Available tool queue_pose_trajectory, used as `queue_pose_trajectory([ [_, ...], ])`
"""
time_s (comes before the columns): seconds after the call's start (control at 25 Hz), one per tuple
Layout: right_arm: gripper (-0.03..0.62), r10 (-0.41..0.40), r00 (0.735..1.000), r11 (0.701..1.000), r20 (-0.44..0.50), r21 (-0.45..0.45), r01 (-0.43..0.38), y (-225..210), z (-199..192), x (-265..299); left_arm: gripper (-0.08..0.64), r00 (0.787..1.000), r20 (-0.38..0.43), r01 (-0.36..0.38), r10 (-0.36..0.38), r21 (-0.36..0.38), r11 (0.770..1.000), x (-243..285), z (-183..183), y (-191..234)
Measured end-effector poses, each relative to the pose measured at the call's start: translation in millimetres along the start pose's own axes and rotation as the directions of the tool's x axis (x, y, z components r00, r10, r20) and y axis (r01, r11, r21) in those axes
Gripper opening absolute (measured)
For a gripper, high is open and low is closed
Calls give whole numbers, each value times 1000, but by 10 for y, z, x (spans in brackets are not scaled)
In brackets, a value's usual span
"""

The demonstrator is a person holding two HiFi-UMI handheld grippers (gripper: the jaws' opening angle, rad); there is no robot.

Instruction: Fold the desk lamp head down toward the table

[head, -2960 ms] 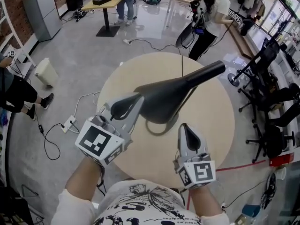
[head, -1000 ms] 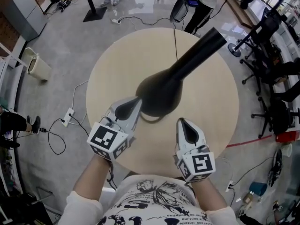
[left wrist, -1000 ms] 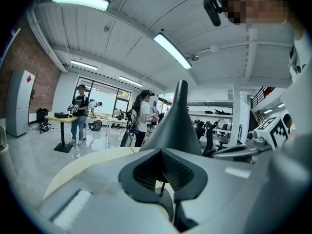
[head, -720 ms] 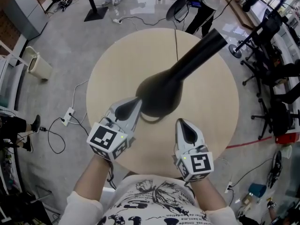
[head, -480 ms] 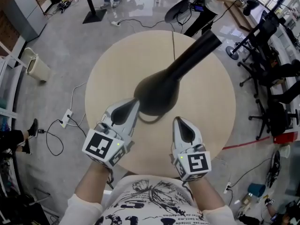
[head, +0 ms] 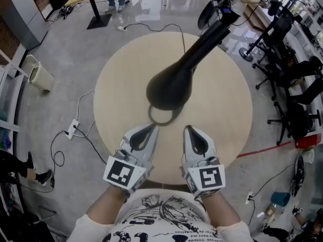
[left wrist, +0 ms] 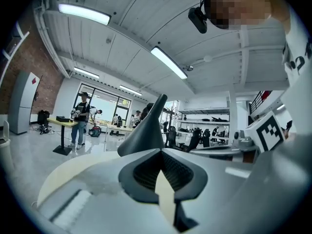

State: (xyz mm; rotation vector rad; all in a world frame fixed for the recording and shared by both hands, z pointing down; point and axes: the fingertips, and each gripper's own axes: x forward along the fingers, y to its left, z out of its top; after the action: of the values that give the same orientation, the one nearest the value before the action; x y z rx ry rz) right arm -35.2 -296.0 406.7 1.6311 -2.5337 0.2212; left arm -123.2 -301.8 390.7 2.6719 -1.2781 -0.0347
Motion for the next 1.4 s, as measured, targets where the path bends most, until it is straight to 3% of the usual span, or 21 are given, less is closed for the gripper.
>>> queue_pose_trajectory([
  [0.28, 9, -3, 1000, 1000, -4, -24, 3, 85, -78, -337, 6, 999, -38, -30, 28, -53, 998, -189, -263, -260],
  [0.4, 9, 5, 1000, 999, -10, -39, -6, 20, -130, -426, 6, 996, -73, -61, 59, -31, 998, -246, -379, -273],
  [0.64, 9, 77, 997, 996, -27, -39, -78, 30, -349, -717, 6, 993, -20, -120, 120, -1, 993, -473, -498, -529],
  [0.84, 9, 170, 985, 985, -18, -15, -171, 22, -453, -1192, 6, 987, 0, -158, 158, 3, 987, -675, -568, -1145],
  [0.96, 9, 216, 976, 975, 6, -51, -215, 4, -450, -1554, 6, 981, 15, -193, 192, 13, 981, -813, -643, -1549],
  [1.16, 9, 275, 961, 959, 7, -72, -274, -178, -585, -2290, 6, 964, 39, -262, 264, -52, 964, -1085, -781, -2249],
  [1.4, 9, 312, 950, 943, -7, -119, -310, -325, -759, -3019, 6, 942, 47, -330, 333, -56, 942, -1454, -937, -2836],
])
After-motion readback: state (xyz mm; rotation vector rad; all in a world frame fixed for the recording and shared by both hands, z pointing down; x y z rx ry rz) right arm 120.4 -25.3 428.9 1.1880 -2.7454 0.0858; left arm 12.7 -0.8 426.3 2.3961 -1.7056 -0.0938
